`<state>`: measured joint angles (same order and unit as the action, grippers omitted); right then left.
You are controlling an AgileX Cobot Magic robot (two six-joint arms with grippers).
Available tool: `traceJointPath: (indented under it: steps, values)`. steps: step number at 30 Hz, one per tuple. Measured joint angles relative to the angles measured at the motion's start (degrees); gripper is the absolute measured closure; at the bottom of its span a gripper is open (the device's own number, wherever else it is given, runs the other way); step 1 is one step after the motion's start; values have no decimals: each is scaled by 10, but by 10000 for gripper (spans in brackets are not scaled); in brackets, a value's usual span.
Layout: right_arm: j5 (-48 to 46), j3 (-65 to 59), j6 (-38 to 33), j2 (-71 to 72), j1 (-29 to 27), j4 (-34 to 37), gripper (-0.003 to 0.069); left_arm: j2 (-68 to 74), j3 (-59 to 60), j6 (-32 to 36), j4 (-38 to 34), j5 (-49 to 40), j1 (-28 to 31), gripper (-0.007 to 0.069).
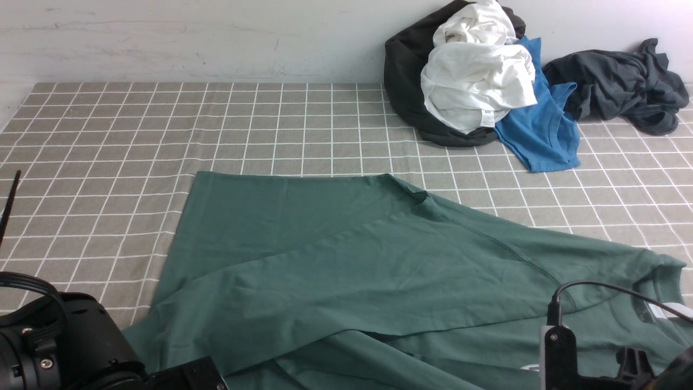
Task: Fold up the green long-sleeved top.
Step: Use both arms simultaneously to clamp the lower edge of the clothing fabric, then use both arms to drag the lower edge of the fabric forward and fold it over the upper edge
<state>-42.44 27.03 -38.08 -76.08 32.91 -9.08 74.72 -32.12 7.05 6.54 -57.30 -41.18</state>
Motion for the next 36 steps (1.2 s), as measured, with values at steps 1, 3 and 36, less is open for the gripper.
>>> traceJointPath:
  steps: [1, 3, 36]
  values:
    - [5, 0, 0, 0, 0, -7, 254, 0, 0, 0, 0, 3, 0, 612]
    - [17, 0, 0, 0, 0, -9, 362, 0, 0, 0, 0, 5, 0, 612]
    - [-183, 635, -217, -315, -251, 221, 648, 285, -561, 136, 59, 6, 288, 608]
